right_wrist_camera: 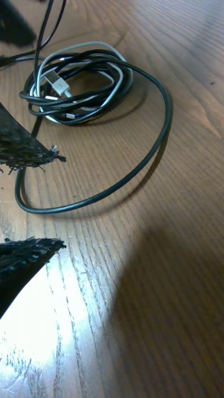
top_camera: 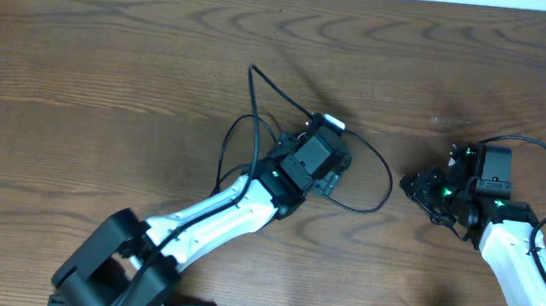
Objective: Untangle cables
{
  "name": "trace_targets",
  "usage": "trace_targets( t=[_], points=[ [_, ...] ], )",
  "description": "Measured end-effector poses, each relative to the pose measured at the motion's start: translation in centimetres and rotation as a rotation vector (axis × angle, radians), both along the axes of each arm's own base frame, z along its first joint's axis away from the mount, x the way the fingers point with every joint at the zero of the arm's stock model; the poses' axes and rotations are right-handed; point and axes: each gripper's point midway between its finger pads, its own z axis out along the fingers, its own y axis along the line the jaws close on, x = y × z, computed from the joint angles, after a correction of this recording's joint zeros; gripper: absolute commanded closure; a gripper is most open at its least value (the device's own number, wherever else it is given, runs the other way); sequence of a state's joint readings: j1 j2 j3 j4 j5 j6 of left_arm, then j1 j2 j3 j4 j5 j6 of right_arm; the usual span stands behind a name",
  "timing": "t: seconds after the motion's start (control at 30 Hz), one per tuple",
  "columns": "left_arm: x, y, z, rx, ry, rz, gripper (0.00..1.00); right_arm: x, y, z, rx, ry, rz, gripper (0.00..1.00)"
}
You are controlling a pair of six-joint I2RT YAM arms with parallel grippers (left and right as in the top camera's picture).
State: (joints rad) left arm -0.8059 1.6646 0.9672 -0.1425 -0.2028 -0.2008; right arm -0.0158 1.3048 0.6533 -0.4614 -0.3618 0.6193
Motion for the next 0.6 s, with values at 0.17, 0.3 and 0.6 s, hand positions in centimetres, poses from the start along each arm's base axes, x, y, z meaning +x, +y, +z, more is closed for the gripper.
trace_targets(
  t=[0.17, 0.3, 0.6],
  points=[
    [0.1, -2.3, -1.3, 0.007, 0.011, -0.056, 0.19, -0.1, 0.0, 0.0, 0.000, 0.004, 0.000, 0.66],
    [0.4, -3.0, -2.2, 0.018, 0.013, -0.065, 0.26, -0.4, 0.0, -0.2, 0.000, 0.020, 0.000, 0.65],
    [1.3, -3.9, -3.5, 0.011, -0.011, -0.073, 0.44, -0.9, 0.0, -0.4, 0.000, 0.040, 0.001, 0.65]
  ],
)
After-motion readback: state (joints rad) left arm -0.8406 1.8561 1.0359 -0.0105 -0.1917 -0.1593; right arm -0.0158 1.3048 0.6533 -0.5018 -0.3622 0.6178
